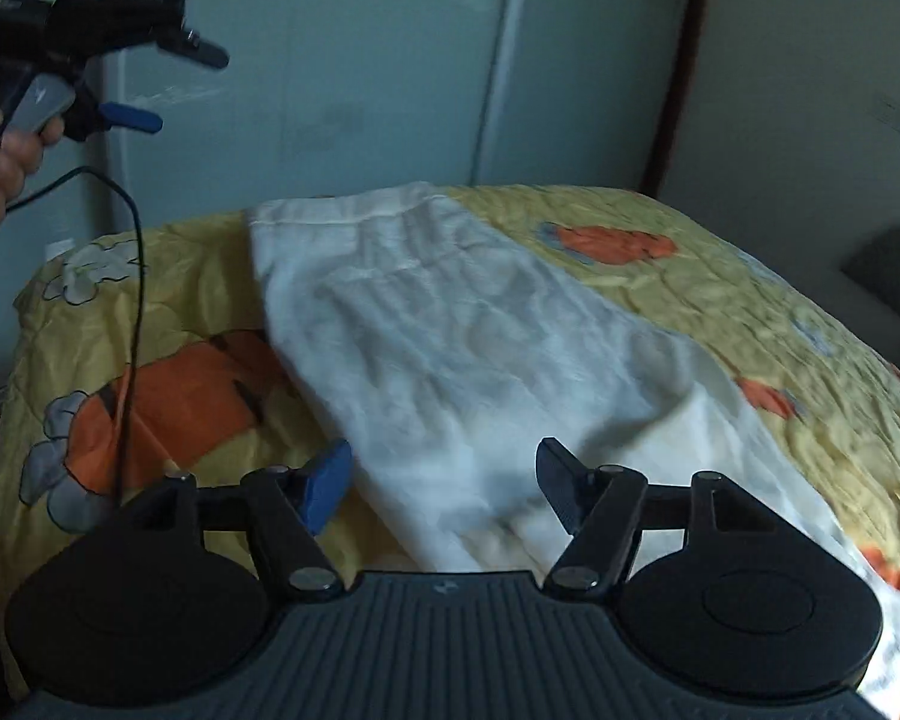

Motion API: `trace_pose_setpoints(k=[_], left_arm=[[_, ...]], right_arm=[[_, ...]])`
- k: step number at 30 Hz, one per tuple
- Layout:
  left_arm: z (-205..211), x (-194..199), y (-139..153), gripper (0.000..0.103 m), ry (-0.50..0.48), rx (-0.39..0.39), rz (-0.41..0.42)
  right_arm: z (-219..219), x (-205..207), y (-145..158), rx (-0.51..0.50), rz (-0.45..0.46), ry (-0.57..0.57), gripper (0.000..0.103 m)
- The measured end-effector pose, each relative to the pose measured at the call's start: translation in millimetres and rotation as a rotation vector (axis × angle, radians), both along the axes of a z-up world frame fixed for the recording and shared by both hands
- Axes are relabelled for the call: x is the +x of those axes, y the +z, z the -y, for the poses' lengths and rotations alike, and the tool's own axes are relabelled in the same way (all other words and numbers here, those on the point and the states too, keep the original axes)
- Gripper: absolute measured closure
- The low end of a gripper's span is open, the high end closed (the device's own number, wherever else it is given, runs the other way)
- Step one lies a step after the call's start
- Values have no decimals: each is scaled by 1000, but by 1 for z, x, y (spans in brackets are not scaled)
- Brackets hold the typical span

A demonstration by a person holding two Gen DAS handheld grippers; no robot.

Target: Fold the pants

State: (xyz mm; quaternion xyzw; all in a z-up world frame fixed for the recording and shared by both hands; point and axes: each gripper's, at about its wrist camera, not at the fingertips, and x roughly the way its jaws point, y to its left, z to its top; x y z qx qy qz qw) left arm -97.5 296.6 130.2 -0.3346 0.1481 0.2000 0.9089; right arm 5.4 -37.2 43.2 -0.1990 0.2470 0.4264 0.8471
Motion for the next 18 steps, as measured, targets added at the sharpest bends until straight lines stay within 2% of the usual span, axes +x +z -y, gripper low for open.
trace_pose_setpoints(k=[3,5,9,12,14,15,16,18], left_arm=[[-24,-13,-3,1,33,-109,21],[-31,-13,-11,1,18,-179,25],[-28,-5,-29,2,-54,-288,57],[-22,6,-46,2,-105,-415,105],[-17,17,-60,2,-132,-521,105],[-14,22,-67,2,-142,-569,97],[-12,28,-73,2,-145,-594,87],[-3,37,-81,2,-134,-621,66]], right_arm=[[-56,6,-14,-84,22,61,36],[-83,8,-22,-120,60,88,35],[-110,24,-19,-155,111,52,35],[-112,33,-19,-131,67,33,36],[-105,35,-17,-60,2,31,64],[-101,39,-16,-18,-26,3,66],[-97,43,-15,23,-65,-15,74],[-86,56,-10,117,-177,-67,78]])
